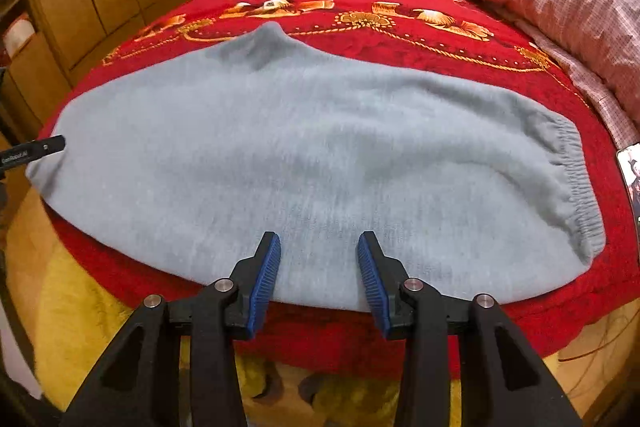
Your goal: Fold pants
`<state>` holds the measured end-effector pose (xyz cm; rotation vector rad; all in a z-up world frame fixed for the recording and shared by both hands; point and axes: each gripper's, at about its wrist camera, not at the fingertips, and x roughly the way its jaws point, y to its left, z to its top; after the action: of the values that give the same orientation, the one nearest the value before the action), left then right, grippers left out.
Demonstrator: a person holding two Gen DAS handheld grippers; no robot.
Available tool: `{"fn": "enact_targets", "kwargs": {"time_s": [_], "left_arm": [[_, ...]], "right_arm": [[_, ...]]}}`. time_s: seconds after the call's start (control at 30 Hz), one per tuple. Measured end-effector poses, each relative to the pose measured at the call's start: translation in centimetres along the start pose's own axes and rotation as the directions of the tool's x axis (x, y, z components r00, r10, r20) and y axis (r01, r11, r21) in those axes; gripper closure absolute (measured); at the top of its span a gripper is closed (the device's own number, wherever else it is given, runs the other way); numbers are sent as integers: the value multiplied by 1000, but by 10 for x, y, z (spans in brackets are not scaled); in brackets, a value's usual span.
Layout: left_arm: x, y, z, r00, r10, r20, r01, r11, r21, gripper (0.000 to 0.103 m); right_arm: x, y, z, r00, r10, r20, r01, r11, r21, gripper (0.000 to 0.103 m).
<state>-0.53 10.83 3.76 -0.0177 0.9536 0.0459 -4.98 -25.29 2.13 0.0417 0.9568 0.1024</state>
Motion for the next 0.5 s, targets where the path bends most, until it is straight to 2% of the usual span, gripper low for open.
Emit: {"fn": "enact_targets", "kwargs": {"time_s": [0.2,0.27,0.33,0.5], "left_arm": [[29,32,-9,997,35,-65,-39,997,-60,12],[31,38,-14,999,20,-51,-24,997,-80,5],[33,38,-17,998,41,-40,-44,996,-75,0],[39,40,-16,998,27,-50,-31,996,-79,0]], "right_arm": [[2,-4,-5,998,21,56,-25,998,63,49],[1,-5,-8,996,33,80,-40,996,78,47],[1,-3,-10,995,28,97,-35,997,72,46],[3,6,-10,996,15,86,-18,999,41,37]]}}
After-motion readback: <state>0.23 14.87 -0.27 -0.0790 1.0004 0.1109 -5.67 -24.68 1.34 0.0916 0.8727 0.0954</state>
